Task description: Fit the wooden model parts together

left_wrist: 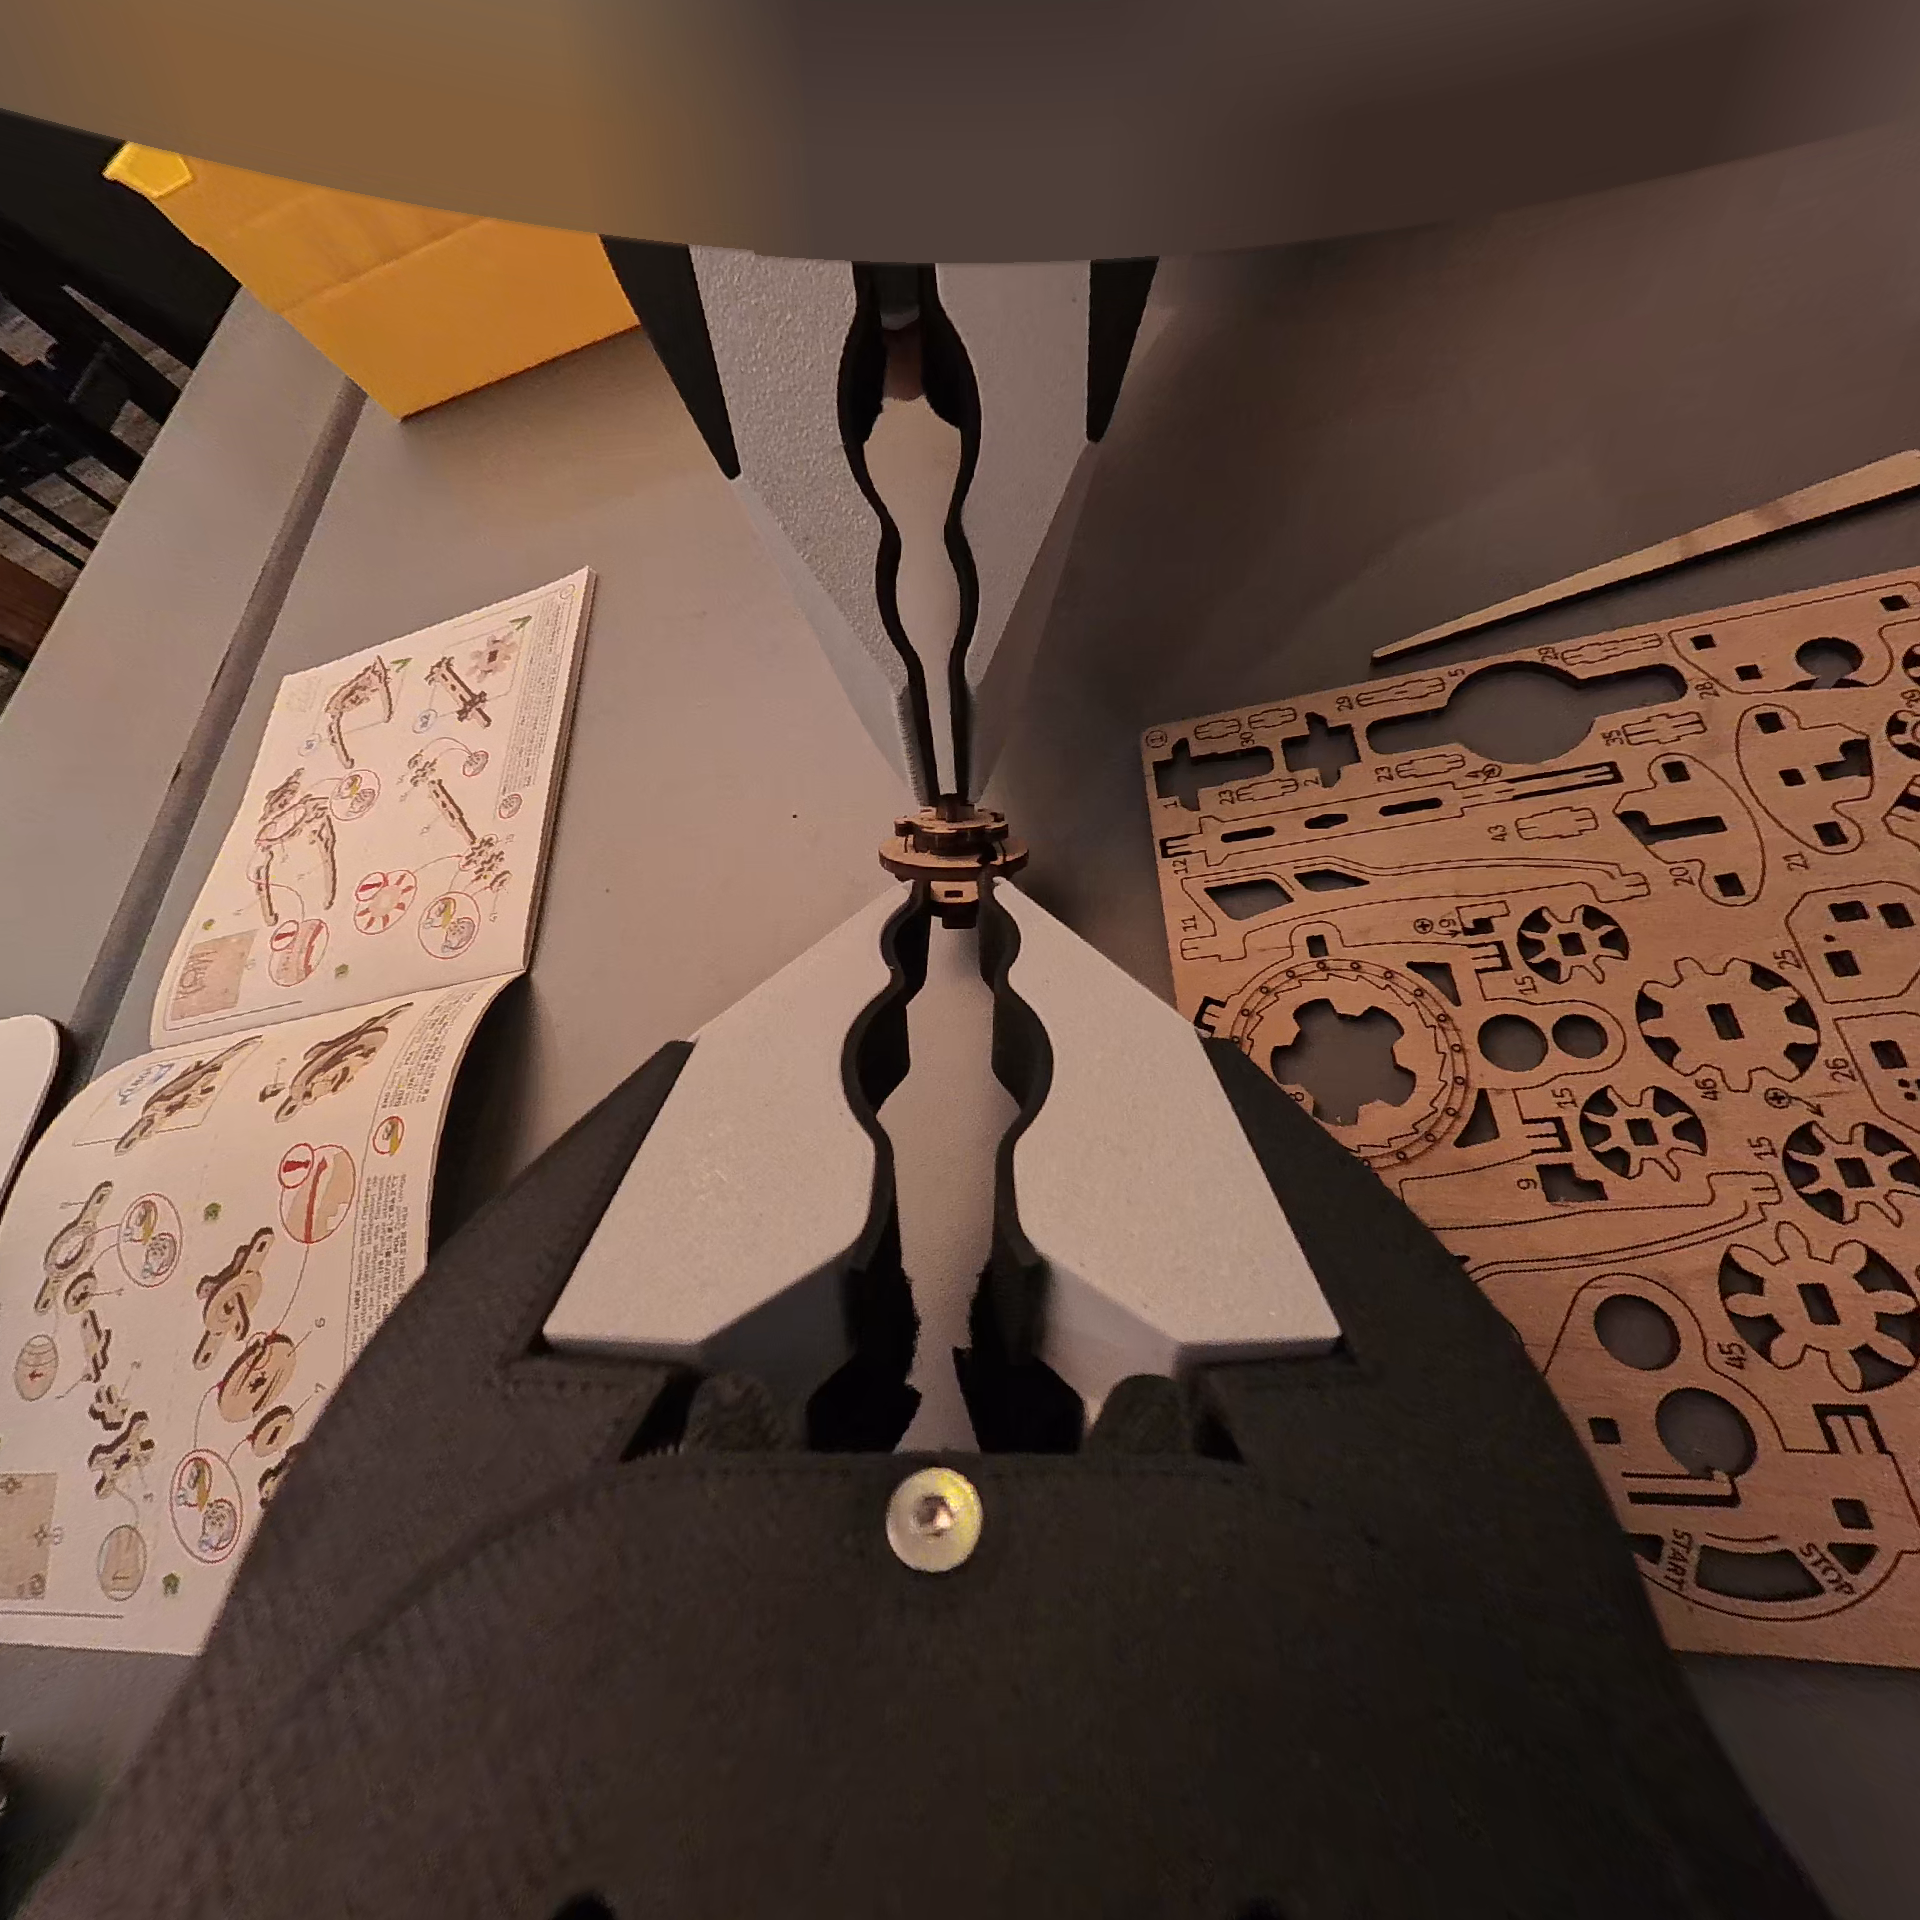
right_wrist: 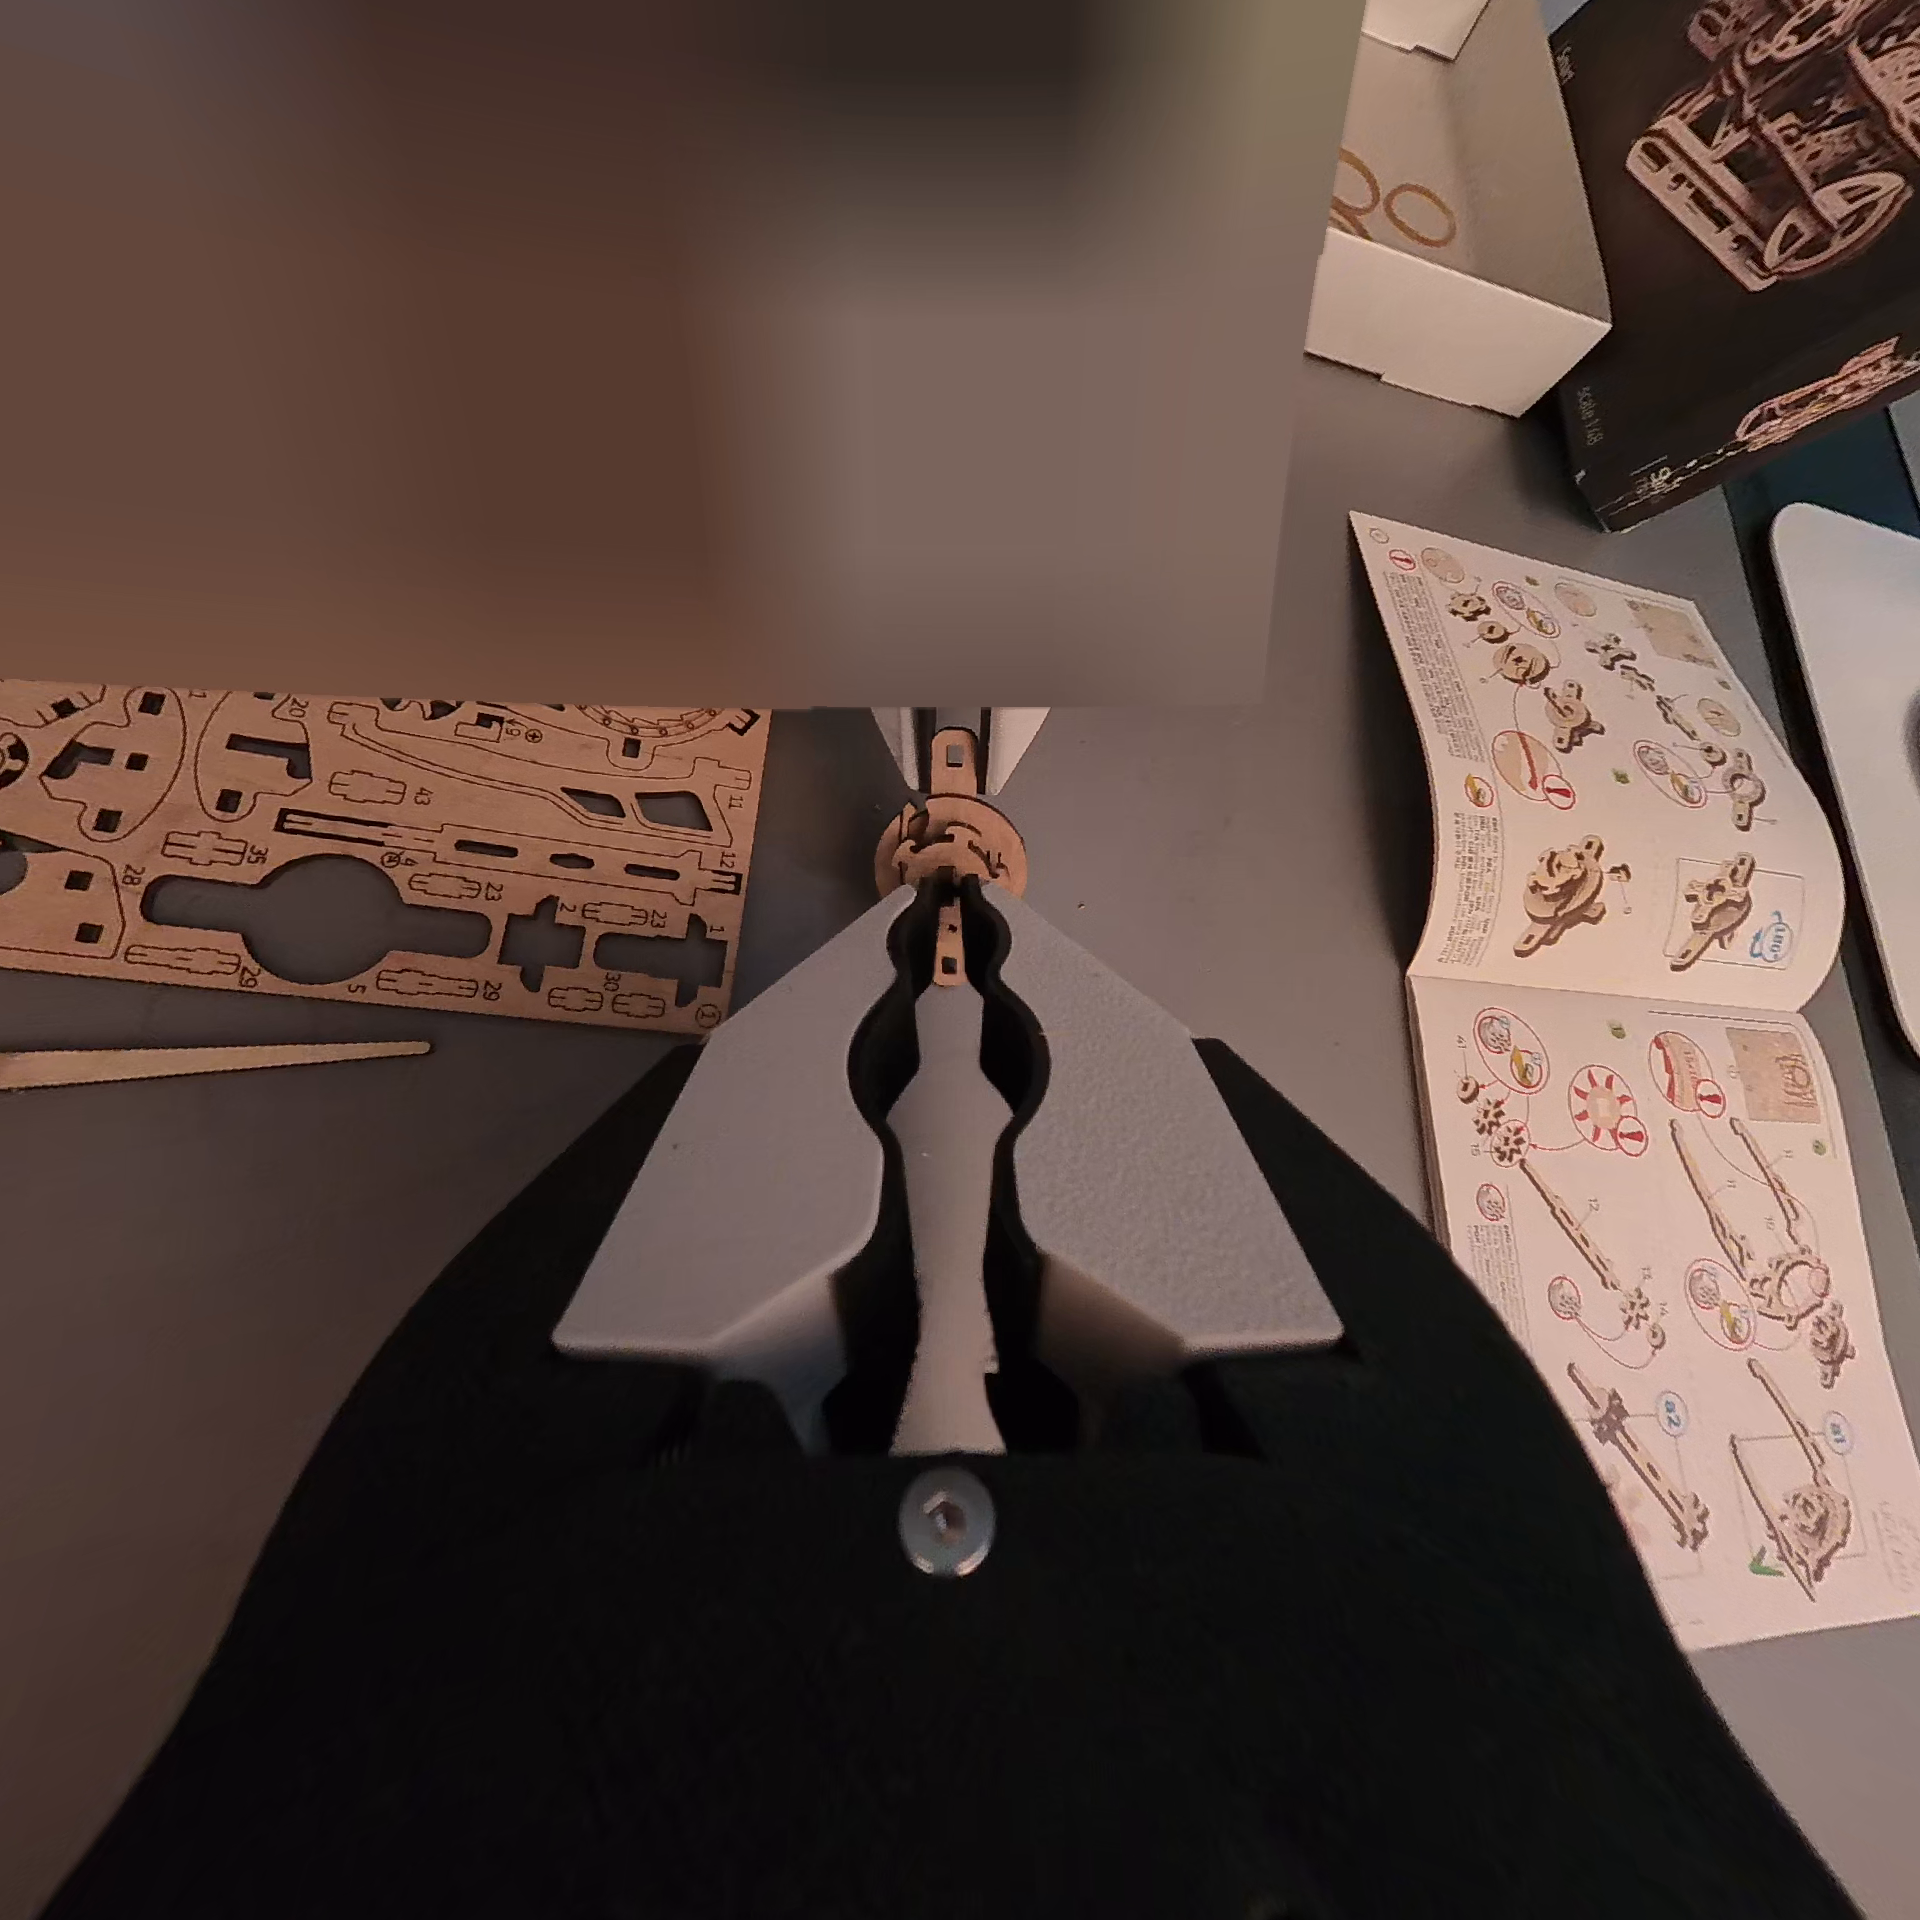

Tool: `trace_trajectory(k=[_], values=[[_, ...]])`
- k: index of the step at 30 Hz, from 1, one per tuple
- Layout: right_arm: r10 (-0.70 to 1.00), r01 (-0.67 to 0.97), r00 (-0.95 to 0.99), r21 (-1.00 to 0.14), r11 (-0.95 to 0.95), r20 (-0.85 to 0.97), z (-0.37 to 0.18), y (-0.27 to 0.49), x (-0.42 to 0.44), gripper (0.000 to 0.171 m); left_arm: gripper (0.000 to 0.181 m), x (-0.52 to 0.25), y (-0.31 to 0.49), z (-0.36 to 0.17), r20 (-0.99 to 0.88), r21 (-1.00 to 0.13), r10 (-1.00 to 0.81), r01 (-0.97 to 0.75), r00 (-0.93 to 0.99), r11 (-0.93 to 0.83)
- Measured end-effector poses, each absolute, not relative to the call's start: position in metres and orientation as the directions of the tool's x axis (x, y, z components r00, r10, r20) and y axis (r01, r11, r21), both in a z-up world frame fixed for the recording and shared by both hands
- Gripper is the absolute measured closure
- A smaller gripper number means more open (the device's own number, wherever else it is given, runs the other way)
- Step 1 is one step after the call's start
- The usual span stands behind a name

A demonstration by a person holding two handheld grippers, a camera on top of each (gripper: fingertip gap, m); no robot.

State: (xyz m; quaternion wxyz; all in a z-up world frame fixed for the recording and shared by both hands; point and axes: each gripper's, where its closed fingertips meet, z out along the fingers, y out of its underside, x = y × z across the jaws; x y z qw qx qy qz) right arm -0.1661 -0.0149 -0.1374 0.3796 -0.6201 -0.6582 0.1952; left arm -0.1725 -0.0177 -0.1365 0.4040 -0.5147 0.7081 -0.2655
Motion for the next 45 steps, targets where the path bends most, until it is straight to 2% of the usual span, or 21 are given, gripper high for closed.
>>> trace_trajectory(k=[28,35,45], values=[[0.952,0.683,0.037,-0.703,0.198,0.304,-0.1376,-0.0150,-0.1662,0.168,0.174,-0.1719,-0.0182,-0.1366,-0.306,-0.788,-0.941,-0.515,-0.147,0.337],[0.980,0.633,0.053,-0.765,0.118,0.194,-0.1373,-0.0157,-0.1658,0.167,0.174,-0.1706,-0.0181,-0.1359,-0.319,-0.786,-0.937,-0.513,-0.141,0.345],[0.987,0.622,0.133,-0.783,-0.011,0.091,-0.1376,-0.0104,-0.1658,0.164,0.174,-0.1712,-0.0148,-0.1356,-0.328,-0.783,-0.936,-0.517,-0.128,0.345]])
